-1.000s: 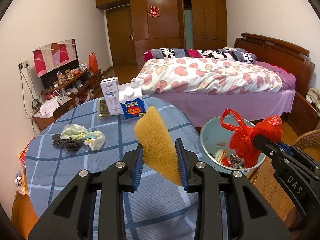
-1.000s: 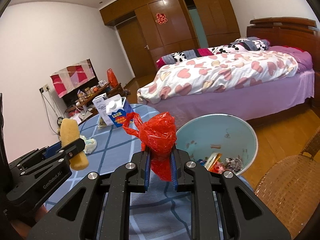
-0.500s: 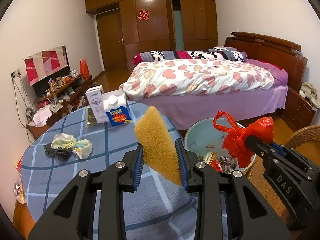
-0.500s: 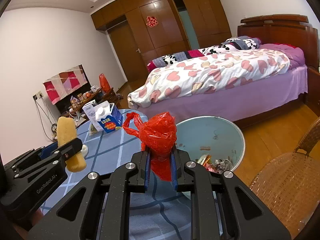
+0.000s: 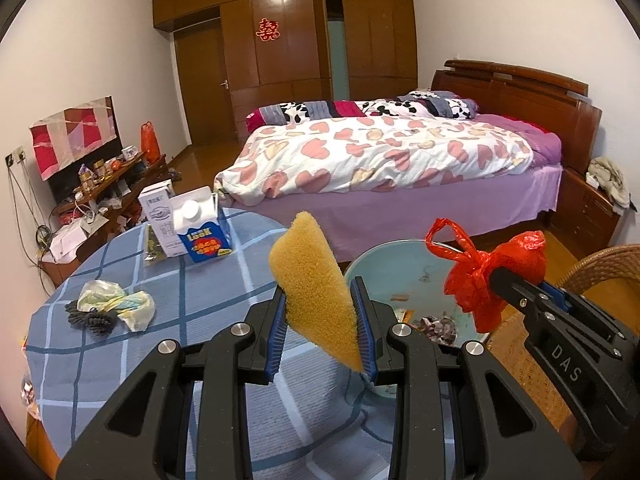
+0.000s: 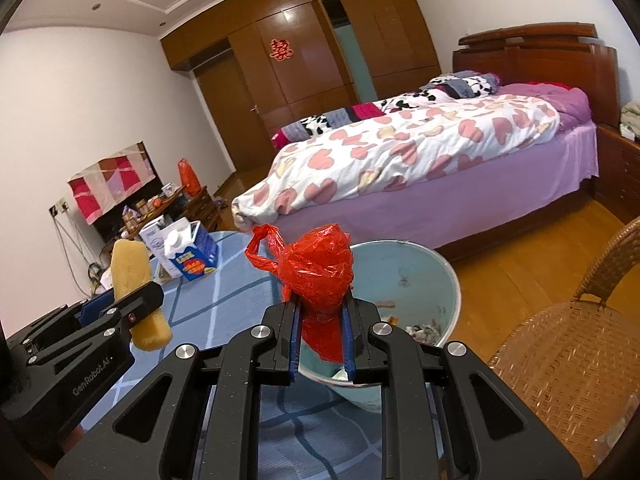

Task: Collect trash
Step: 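Carry the yellow sponge with the left tool while the right tool carries the red bag over the bucket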

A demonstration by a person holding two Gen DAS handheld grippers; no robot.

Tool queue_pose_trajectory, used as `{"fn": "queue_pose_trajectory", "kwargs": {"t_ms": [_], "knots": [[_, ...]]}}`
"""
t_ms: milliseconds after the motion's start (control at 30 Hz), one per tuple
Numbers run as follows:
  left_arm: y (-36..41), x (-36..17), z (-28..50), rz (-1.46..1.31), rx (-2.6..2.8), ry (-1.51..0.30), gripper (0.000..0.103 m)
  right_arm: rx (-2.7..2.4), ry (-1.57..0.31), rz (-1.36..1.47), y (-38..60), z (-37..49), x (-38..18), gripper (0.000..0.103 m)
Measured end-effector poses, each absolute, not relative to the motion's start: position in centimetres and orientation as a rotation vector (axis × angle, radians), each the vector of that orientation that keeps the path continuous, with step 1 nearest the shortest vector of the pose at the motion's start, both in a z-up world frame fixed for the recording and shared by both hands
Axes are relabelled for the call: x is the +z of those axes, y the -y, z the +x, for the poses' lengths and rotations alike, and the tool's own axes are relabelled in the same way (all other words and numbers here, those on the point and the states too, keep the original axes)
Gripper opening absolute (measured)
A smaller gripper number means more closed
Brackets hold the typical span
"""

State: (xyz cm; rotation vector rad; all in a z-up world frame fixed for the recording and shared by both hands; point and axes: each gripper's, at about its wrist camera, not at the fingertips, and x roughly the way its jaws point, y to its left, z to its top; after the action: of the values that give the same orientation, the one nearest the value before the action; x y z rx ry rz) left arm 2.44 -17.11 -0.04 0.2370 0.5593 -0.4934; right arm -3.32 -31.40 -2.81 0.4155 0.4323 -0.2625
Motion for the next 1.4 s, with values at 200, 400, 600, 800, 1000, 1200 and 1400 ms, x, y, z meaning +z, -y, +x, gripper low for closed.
{"fn": "queue_pose_trajectory", "kwargs": {"t_ms": [200, 400, 600, 800, 1000, 1200, 1400], "knots": [[18.4, -0.3, 2.6, 0.249, -0.511, -0.563, 0.03, -0.294, -0.434, 0.422, 32.5, -3.2, -3.1, 0.017], [19.7, -0.6, 3.0, 0.258, -0.526, -0.57, 0.03, -0.336, -0.44, 0.427, 33.7, -2.9, -3.7, 0.017], [20.7, -1.1, 3.6, 0.258, -0.544, -0.586, 0.03, -0.371, -0.434, 0.44, 35.0, -2.9, -4.1, 0.017], [21.8, -1.6, 3.9, 0.261, -0.563, -0.6, 0.03, -0.393, -0.44, 0.44, 35.7, -2.6, -4.6, 0.017], [22.9, -2.5, 4.8, 0.26, -0.575, -0.628, 0.03, -0.417, -0.467, 0.443, 36.1, -1.3, -5.6, 0.018], [24.1, -3.6, 5.9, 0.265, -0.586, -0.661, 0.03, -0.434, -0.505, 0.453, 36.8, 0.2, -6.8, 0.018], [25.1, -5.0, 7.0, 0.263, -0.592, -0.697, 0.03, -0.448, -0.534, 0.471, 37.6, 1.2, -8.0, 0.018]]}}
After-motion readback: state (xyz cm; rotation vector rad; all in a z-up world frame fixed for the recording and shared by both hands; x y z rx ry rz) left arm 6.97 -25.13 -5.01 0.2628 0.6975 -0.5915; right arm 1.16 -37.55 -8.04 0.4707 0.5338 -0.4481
